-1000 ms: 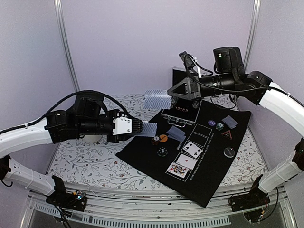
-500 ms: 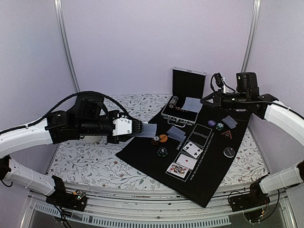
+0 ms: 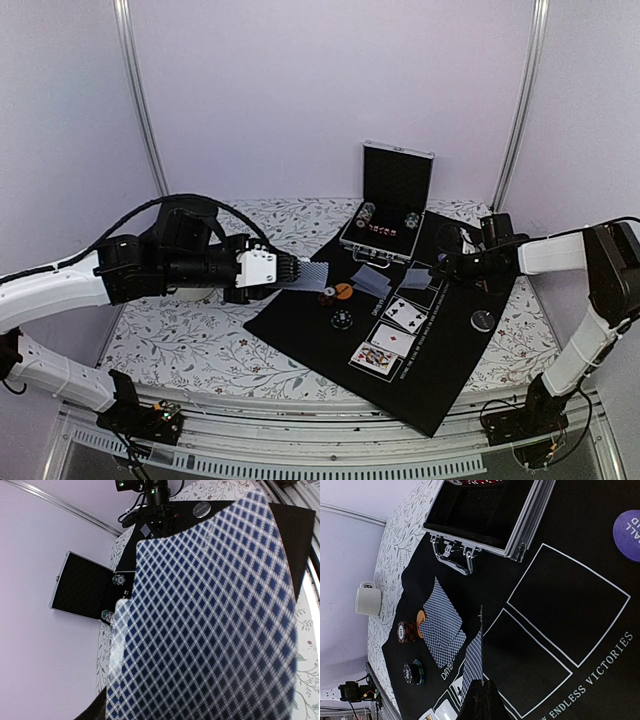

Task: Distribute texas hold em gaming equipment
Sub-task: Distribute the poker card in the community card area.

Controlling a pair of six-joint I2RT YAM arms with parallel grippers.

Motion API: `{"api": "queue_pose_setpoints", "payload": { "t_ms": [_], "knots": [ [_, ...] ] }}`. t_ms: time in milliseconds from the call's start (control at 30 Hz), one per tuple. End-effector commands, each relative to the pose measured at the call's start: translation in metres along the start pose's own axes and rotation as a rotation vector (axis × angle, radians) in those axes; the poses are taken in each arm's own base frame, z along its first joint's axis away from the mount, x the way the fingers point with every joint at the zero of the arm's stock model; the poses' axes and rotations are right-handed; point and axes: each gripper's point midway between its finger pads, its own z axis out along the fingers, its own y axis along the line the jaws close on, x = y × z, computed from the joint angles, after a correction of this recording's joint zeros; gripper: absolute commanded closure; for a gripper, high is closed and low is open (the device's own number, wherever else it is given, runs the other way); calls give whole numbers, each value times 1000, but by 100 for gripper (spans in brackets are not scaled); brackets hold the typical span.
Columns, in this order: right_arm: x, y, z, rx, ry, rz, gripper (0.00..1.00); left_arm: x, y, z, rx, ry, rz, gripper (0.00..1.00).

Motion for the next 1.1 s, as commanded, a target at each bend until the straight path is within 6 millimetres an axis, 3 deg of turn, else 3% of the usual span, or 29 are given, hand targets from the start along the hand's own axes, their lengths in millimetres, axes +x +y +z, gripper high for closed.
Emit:
{"api": "queue_pose_setpoints", "payload": {
  "t_ms": [0, 233, 567, 1067],
  "knots": [
    [-9, -9, 13, -64, -25, -20, 98, -4, -3, -4, -2, -14, -9, 55],
    [-4, -16, 19, -68, -10, -2, 98, -3, -4, -4, -1, -9, -9, 55],
    [7, -44, 30, 4, 29, 44, 98, -2, -3, -5, -6, -8, -7, 55],
    [16, -50, 29, 49, 93, 2, 98, -3, -3, -5, -4, -11, -3, 55]
  ]
}}
